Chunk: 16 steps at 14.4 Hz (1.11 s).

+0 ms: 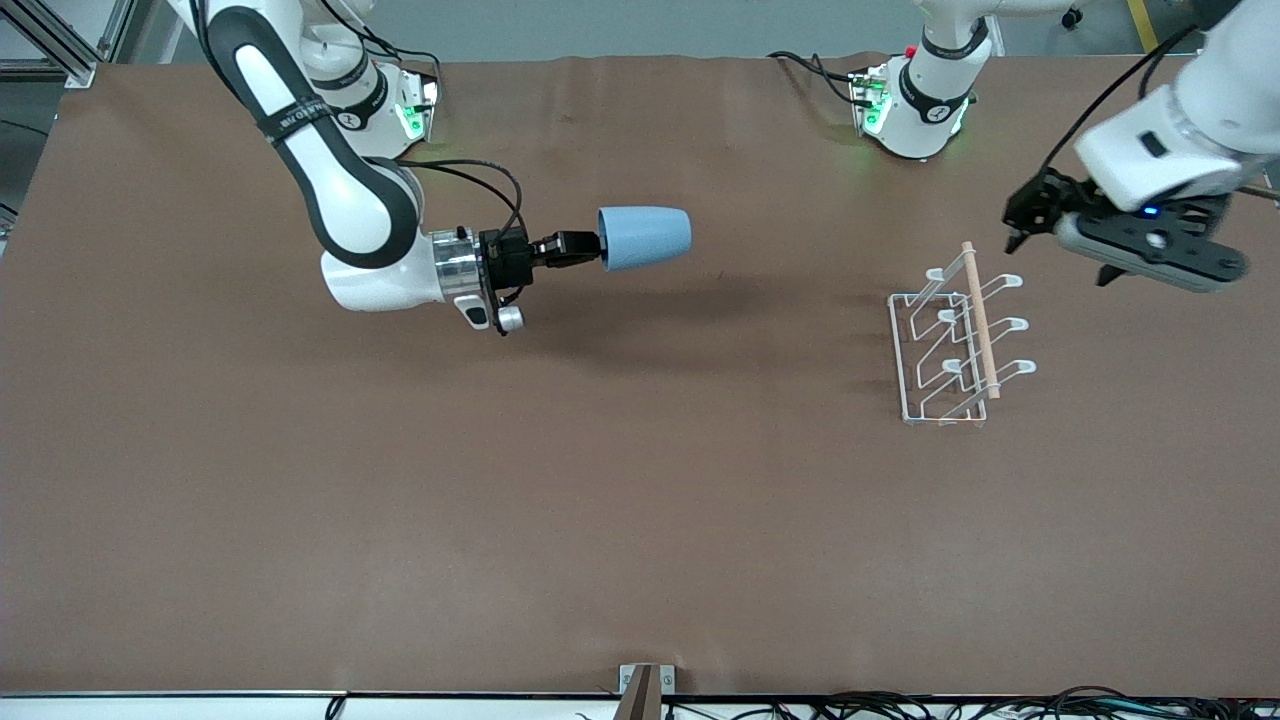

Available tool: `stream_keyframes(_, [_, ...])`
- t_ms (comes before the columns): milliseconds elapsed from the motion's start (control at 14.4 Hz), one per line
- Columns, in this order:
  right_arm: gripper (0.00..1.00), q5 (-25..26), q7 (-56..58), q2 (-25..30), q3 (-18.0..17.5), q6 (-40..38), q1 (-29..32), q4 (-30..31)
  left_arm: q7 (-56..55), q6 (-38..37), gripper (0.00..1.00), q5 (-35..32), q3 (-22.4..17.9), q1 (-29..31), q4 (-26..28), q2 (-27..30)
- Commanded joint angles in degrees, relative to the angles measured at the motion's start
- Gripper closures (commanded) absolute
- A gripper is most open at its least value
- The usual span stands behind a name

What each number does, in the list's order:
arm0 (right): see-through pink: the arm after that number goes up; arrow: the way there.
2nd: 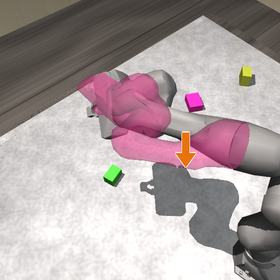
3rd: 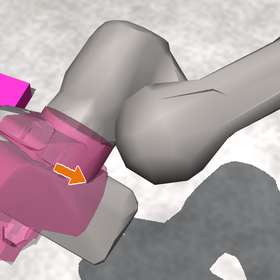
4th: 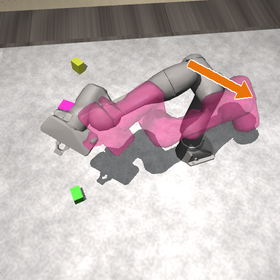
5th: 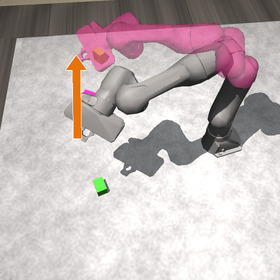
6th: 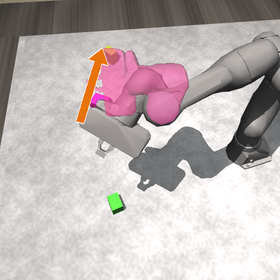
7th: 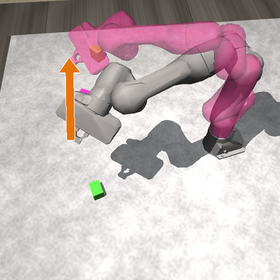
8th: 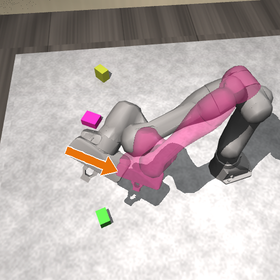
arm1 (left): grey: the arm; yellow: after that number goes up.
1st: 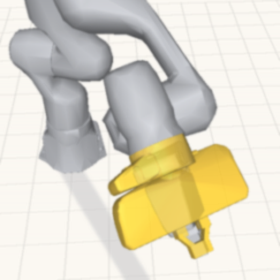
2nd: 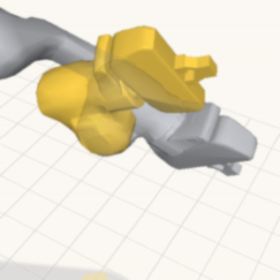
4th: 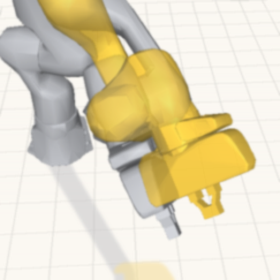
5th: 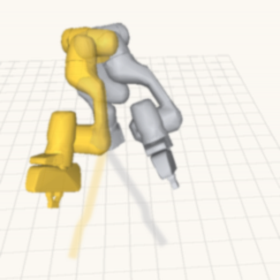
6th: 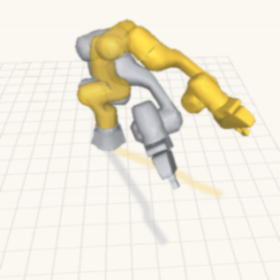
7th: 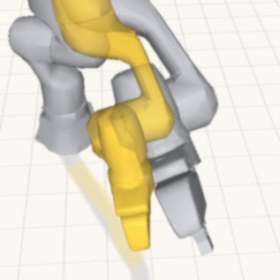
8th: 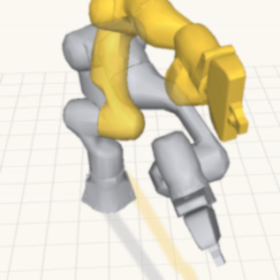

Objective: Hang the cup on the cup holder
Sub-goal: 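Hold the cup with the right gripper while the left gripper approaches it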

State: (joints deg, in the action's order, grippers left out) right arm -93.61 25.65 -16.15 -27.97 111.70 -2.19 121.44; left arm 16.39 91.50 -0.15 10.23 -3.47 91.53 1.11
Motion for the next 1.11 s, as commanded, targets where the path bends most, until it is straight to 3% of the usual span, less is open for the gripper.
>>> stream_keyframes(0, [0.99,-2.63,2.82,-0.99,-0.33,-0.25,0.17,0.82,7.14,-0.8,0.0,0.41,4.43,-0.22,-0.57,-0.4])
stream_keyframes(208, [1.0,-3.16,2.82,-1.16,-0.33,-0.25,0.08,0.73,8.92,-0.63,0.0,0.85,9.97,-0.57,-0.74,-0.75])
stream_keyframes(346, [1.0,-3.16,2.82,-1.16,-0.33,-0.34,0.17,0.73,9.1,-0.36,0.0,5.66,13.66,-0.92,-1.0,-2.33])
stream_keyframes(831, [0.99,-3.42,2.91,-1.16,-0.33,-0.34,0.17,0.82,9.36,1.92,0.0,7.1,26.75,-2.42,-5.75,-12.96])
stream_keyframes(1038, [0.99,-3.51,2.91,-1.16,-0.33,-0.34,0.17,0.82,9.36,5.69,0.0,6.83,29.23,-3.63,-5.84,-17.43])
